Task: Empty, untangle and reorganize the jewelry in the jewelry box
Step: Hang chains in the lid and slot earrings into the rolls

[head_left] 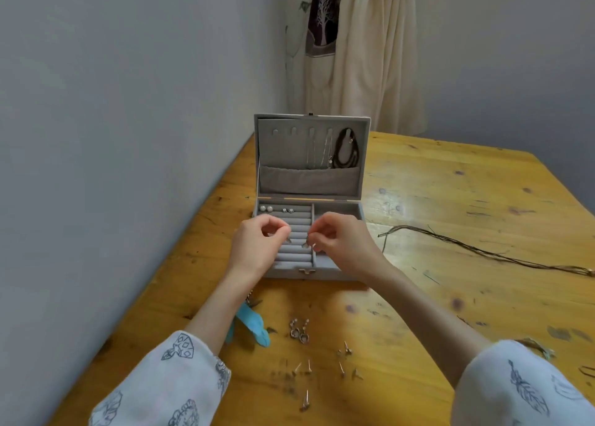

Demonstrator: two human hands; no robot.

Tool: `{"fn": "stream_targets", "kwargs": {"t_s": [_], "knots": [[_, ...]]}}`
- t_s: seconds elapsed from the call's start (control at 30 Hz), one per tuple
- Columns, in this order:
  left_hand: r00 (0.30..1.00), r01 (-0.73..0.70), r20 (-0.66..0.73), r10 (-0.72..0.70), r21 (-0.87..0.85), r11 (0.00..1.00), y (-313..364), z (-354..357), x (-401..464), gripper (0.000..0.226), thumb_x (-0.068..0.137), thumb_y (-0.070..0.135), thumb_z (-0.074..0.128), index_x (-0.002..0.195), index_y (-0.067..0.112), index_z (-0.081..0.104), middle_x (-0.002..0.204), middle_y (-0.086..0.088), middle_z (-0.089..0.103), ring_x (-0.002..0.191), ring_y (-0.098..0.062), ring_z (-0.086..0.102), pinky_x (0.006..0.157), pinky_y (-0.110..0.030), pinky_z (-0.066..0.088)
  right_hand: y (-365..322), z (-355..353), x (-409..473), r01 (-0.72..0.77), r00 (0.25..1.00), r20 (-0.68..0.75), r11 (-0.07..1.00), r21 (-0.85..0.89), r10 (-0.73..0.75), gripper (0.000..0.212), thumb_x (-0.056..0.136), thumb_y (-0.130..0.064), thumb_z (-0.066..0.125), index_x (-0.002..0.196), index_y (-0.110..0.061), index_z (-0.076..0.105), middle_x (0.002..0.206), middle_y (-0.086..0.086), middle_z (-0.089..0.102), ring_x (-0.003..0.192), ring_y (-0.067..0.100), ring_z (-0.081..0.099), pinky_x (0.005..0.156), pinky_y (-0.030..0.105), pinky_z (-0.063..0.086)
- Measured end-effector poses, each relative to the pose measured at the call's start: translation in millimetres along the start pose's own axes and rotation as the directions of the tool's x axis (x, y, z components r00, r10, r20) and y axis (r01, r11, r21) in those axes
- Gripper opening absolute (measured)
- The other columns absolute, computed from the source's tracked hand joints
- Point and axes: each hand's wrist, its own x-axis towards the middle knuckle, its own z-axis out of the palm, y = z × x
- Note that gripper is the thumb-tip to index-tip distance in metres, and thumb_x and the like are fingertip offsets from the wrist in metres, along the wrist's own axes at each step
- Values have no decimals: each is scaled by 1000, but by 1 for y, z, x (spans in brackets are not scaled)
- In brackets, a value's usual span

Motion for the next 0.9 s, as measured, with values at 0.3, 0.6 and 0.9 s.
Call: {"fn": "stream_targets", "kwargs": {"t_s": [0.3, 0.6, 0.9], "knots": [[989, 78, -140, -39, 289, 954, -27, 21, 40, 11, 78, 36, 68, 84, 28, 72, 121, 4, 49, 116, -19, 26, 86, -29, 19, 12, 12, 60, -2, 975, 218, 981, -195, 45, 10, 84, -14, 60, 86, -14, 70, 76, -2, 61, 70, 8, 52, 53, 15, 37], [991, 25, -128, 30, 408, 913, -39, 32, 53, 8, 80, 29, 66, 82, 25, 73, 139, 4, 39, 130, -21, 13, 101, -42, 15, 16, 18, 88, -69, 964, 233, 964, -256, 131, 16, 85, -11, 56, 89, -11, 72, 87, 5, 67, 82, 14, 53, 68, 21, 37], [986, 47, -162, 36, 478, 877, -36, 35, 51, 5, 80, 32, 64, 80, 28, 66, 135, 3, 39, 130, -25, 16, 98, -43, 19, 18, 26, 92, -149, 963, 190, 964, -219, 192, 11, 83, -20, 63, 88, -15, 71, 92, 9, 68, 95, 23, 58, 75, 28, 42]]}}
